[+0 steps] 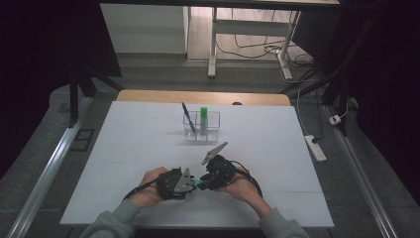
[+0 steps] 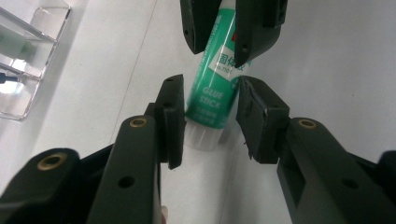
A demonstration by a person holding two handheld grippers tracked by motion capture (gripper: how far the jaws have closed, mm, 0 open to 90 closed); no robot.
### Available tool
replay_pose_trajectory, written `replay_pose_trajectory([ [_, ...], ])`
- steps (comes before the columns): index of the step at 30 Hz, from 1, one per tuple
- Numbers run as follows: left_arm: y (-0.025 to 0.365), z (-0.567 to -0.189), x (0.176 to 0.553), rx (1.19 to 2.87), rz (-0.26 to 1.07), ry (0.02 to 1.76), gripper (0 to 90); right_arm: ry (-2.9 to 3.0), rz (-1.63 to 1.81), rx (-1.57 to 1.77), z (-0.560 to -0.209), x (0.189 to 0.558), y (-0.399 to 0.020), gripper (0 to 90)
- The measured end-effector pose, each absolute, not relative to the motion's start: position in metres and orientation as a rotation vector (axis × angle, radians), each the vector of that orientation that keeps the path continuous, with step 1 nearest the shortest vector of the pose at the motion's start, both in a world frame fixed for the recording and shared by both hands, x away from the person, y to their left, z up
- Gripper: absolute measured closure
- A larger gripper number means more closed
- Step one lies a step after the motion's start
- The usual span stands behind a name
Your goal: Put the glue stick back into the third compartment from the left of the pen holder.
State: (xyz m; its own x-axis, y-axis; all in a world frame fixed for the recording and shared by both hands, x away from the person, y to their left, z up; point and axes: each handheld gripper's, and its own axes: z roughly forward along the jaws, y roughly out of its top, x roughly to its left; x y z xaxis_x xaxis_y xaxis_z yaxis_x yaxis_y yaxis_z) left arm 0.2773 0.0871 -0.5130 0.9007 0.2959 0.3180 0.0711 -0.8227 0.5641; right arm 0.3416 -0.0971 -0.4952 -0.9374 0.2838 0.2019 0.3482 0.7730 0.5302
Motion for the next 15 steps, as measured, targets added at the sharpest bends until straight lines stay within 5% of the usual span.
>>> replay_pose_trajectory([
  [6,0.0842,-0.5163,0.2775,2.533,0.564,0.257,54.7,-2.812,-0.935,-0.496,-0.4928,0.3419,-0.0986,64.9],
  [15,0.0839,-0.5162,0.2752,2.549,0.547,0.213,62.9,-2.813,-0.983,-0.470,-0.4884,0.3391,-0.0990,64.2],
])
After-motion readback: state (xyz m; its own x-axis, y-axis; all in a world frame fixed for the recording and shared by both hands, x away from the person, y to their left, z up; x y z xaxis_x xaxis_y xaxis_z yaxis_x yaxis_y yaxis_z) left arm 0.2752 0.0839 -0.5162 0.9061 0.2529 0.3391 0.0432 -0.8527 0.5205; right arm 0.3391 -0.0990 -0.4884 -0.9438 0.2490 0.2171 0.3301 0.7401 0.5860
